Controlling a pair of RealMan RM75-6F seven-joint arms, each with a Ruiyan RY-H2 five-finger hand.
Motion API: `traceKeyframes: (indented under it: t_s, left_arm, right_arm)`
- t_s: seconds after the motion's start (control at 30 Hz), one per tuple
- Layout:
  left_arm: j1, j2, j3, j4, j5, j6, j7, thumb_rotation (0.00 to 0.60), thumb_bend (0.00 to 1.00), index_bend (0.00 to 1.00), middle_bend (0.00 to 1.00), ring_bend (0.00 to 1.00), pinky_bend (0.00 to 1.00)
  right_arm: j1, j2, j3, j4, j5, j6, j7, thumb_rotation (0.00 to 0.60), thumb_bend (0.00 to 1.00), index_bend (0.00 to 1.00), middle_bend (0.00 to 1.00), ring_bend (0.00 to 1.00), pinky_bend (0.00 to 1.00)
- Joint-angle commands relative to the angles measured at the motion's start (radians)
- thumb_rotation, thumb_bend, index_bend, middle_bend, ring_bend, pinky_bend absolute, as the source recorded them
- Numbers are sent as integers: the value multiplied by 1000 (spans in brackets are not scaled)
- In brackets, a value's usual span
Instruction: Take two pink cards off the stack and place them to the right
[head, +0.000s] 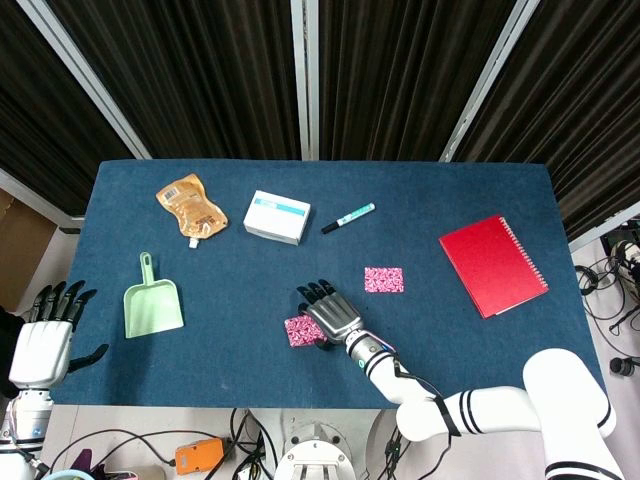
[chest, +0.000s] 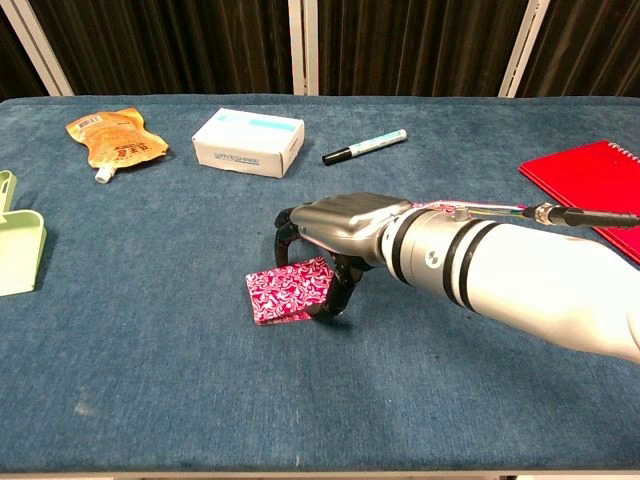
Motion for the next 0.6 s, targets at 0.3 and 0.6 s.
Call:
traceKeyframes:
  t_s: [0.3,0.6]
  left_arm:
    - [1,3,-2,-2,5,6,-2,600,80,167,86,0,0]
    - [-9,-1,-5,-3,17,3,-6,600,80,167,86,0,0]
  right_arm:
    - [-49,100,-4,-111,-88,34,87,600,605,514,114,0,21]
    - [-167,296,-62,-195,-190,104,203,600,605,514,114,0,21]
